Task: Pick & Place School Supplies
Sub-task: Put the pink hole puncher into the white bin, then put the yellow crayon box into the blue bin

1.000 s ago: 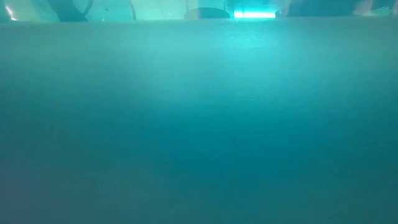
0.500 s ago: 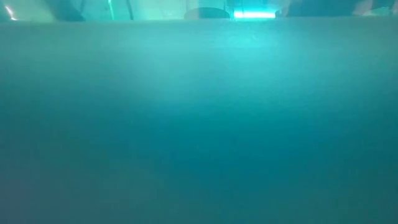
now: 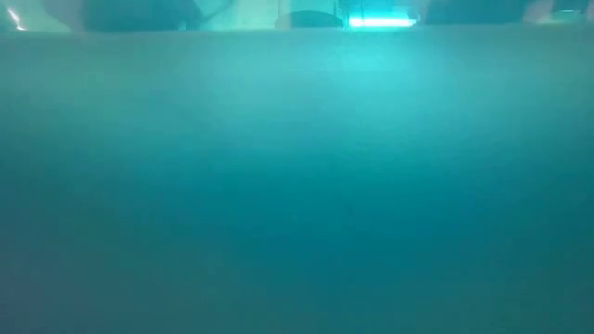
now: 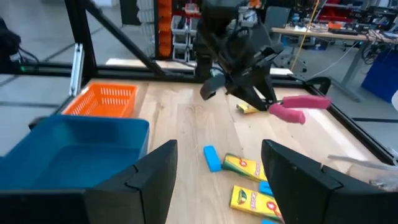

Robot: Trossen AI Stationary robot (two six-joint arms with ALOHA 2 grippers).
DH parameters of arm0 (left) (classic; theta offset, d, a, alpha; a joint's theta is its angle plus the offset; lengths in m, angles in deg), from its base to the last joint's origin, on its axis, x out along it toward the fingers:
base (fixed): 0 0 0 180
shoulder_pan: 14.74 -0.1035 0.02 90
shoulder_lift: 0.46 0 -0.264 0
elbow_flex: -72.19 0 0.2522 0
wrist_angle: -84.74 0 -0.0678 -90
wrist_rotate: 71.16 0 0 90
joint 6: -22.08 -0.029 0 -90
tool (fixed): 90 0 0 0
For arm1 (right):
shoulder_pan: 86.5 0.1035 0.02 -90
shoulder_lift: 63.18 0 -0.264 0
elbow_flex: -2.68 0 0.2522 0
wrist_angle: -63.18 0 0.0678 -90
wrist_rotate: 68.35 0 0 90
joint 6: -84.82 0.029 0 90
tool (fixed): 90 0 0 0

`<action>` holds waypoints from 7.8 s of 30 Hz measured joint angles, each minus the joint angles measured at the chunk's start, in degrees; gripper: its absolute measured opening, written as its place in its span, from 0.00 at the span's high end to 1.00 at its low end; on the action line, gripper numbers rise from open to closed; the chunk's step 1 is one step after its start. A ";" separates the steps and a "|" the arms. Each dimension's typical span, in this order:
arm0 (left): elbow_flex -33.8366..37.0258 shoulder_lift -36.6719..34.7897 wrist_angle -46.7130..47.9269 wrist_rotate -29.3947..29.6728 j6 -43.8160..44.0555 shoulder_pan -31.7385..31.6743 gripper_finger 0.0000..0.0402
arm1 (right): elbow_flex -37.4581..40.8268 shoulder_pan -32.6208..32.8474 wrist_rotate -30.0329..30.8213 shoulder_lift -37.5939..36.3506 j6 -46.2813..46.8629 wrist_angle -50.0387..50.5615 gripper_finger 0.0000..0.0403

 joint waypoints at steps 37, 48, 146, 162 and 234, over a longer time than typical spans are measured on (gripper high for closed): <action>-12.39 18.83 -38.64 25.37 -42.22 13.25 0.72 | 0.00 -11.38 0.26 30.98 5.93 -56.19 0.44; -14.40 20.13 -38.84 26.79 -44.09 14.22 0.71 | 0.02 -12.30 0.35 31.06 5.96 -54.56 0.44; -14.10 10.25 -8.81 -2.66 -3.54 7.35 0.43 | 0.02 33.04 -18.09 8.37 54.57 13.76 0.78; -14.10 10.25 -8.79 -2.64 -3.56 7.35 0.43 | 0.02 32.49 -6.94 8.37 48.03 14.70 0.68; 11.08 -16.46 28.64 -15.06 53.40 -10.53 0.43 | 27.28 -4.16 27.32 -19.06 -20.98 -34.10 0.23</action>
